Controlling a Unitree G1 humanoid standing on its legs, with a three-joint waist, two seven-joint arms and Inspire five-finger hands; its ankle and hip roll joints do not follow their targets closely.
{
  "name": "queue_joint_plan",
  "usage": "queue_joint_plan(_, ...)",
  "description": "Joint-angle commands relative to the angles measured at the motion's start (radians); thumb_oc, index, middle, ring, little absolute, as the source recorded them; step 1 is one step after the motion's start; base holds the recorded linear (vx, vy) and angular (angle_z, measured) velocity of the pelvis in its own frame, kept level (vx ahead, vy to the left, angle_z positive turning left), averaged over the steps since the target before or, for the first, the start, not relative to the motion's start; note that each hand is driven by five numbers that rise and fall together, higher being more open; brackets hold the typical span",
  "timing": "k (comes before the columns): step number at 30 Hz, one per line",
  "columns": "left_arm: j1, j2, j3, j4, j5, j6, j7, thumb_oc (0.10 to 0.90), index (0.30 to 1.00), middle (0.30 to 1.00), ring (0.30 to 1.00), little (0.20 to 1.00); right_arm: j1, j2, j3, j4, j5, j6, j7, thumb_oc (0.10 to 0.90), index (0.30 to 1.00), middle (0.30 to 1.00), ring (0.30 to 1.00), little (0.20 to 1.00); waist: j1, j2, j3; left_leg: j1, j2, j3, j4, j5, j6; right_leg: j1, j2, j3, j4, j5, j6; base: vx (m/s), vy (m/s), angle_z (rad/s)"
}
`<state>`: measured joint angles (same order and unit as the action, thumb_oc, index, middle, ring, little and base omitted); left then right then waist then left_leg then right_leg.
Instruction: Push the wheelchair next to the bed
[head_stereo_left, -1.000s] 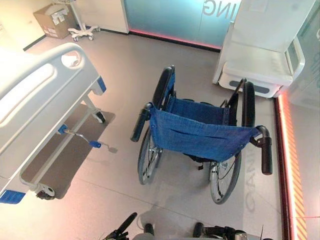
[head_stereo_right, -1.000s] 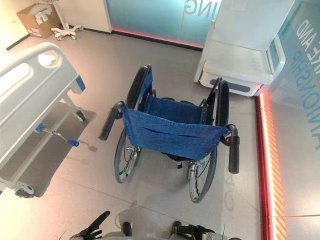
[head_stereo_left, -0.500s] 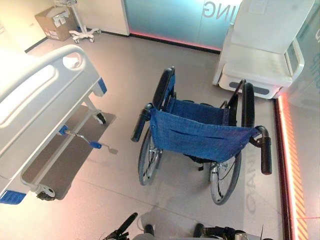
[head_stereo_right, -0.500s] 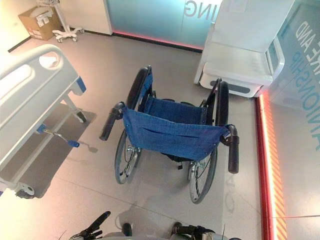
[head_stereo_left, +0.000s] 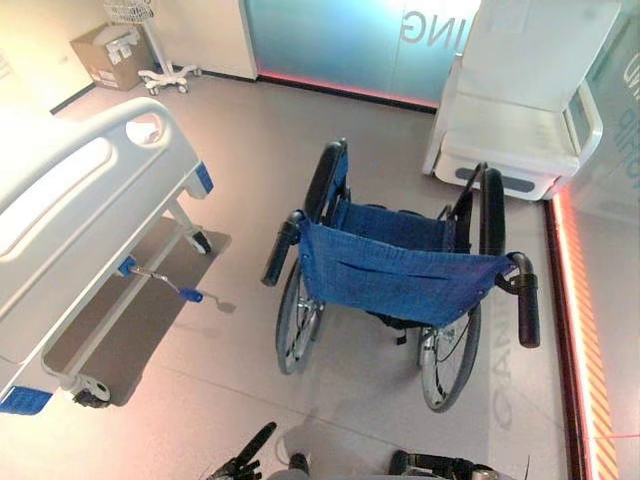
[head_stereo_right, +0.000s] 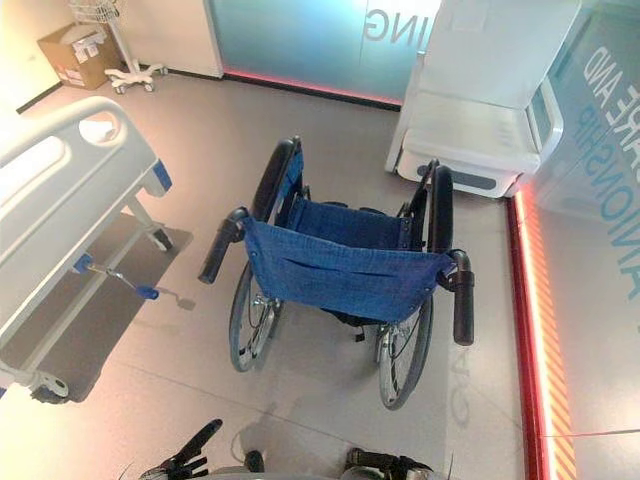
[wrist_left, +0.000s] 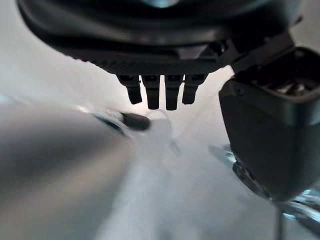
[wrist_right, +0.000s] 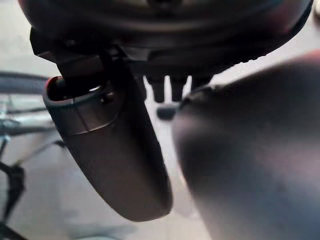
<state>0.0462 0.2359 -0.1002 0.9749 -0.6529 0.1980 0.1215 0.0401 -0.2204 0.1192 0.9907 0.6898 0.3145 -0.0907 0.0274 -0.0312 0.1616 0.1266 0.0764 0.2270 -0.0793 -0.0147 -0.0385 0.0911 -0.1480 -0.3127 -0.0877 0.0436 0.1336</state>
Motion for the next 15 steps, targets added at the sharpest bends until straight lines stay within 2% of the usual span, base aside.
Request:
queue_joint_plan(1,-0.089,-0.004,0.040,0.041,-0.035,-0.071,-0.035,0.800,0.900,0.900,0.900,0.900,-0.017,-0.064,-0.074,-0.019,0.069,-0.072,0.014,0.800,0.900,0.900,0.900,0.900,0.005,0.024,-0.007,-0.036,0.040,0.040,0.015,0.007,-0.035,-0.029,-0.038,0.004,0.072,-0.023,0.044,0.00,0.000,0.00)
queue_joint_plan(2,-0.145,0.058,0.071,0.059,-0.100,-0.029,-0.059,0.800,0.900,0.900,0.900,0.900,-0.033,-0.117,-0.100,-0.015,0.061,-0.088,0.034,0.800,0.900,0.900,0.900,0.900,-0.017,0.033,-0.001,-0.024,0.041,0.046,0.009,0.013,-0.037,-0.021,-0.037,0.008,0.067,-0.020,0.041,0.02,0.064,0.01)
queue_joint_plan(4,-0.157,0.104,0.094,0.044,-0.128,-0.003,-0.075,0.800,0.900,0.900,0.900,0.900,-0.031,-0.145,-0.124,-0.040,0.055,-0.092,0.028,0.800,0.900,0.900,0.900,0.900,-0.028,0.039,-0.003,-0.017,0.041,0.052,0.007,0.013,-0.037,-0.017,-0.038,0.012,0.065,-0.019,0.041,0.06,0.087,0.02)
queue_joint_plan(5,-0.145,0.163,0.131,-0.018,-0.168,0.032,-0.094,0.800,0.900,0.900,0.900,0.900,-0.019,-0.187,-0.163,-0.105,0.068,-0.083,0.004,0.800,0.900,0.900,0.900,0.900,-0.036,0.045,-0.008,-0.010,0.040,0.056,0.005,0.012,-0.035,-0.011,-0.037,0.017,0.062,-0.020,0.042,0.07,0.081,-0.01)
queue_joint_plan(7,-0.128,0.190,0.152,-0.062,-0.182,0.043,-0.110,0.800,0.900,0.900,0.900,0.900,-0.009,-0.206,-0.189,-0.149,0.071,-0.076,-0.009,0.800,0.900,0.900,0.900,0.900,-0.038,0.047,-0.011,-0.009,0.040,0.059,0.005,0.012,-0.035,-0.011,-0.037,0.018,0.061,-0.020,0.042,0.04,0.047,-0.09)
queue_joint_plan(10,-0.050,0.257,0.247,-0.237,-0.210,0.063,-0.212,0.800,0.900,0.900,0.900,0.900,0.043,-0.263,-0.297,-0.350,0.080,-0.060,-0.096,0.800,0.900,0.900,0.900,0.900,-0.044,0.056,-0.008,-0.005,0.041,0.065,0.004,0.011,-0.036,-0.009,-0.037,0.020,0.062,-0.023,0.041,0.01,0.044,-0.06)
queue_joint_plan(11,-0.050,0.257,0.247,-0.238,-0.210,0.063,-0.212,0.800,0.900,0.900,0.900,0.900,0.044,-0.263,-0.297,-0.351,0.081,-0.059,-0.097,0.800,0.900,0.900,0.900,0.900,-0.043,0.056,-0.010,-0.008,0.041,0.065,0.003,0.013,-0.036,-0.013,-0.037,0.020,0.061,-0.021,0.040,-0.01,0.046,-0.02)
queue_joint_plan(13,-0.012,0.295,0.320,-0.355,-0.245,0.068,-0.263,0.800,0.900,0.900,0.900,0.900,0.068,-0.301,-0.390,-0.458,0.056,-0.078,-0.119,0.800,0.900,0.900,0.900,0.900,-0.050,0.061,-0.006,-0.003,0.040,0.068,0.001,0.009,-0.036,-0.010,-0.037,0.021,0.062,-0.028,0.040,0.01,0.036,-0.01)
queue_joint_plan(15,0.006,0.310,0.351,-0.410,-0.245,0.077,-0.290,0.800,0.900,0.900,0.900,0.900,0.076,-0.314,-0.430,-0.503,0.039,-0.088,-0.128,0.800,0.900,0.900,0.900,0.900,-0.051,0.062,-0.006,-0.005,0.040,0.070,-0.001,0.011,-0.036,-0.014,-0.037,0.022,0.062,-0.028,0.038,0.00,0.000,0.00)
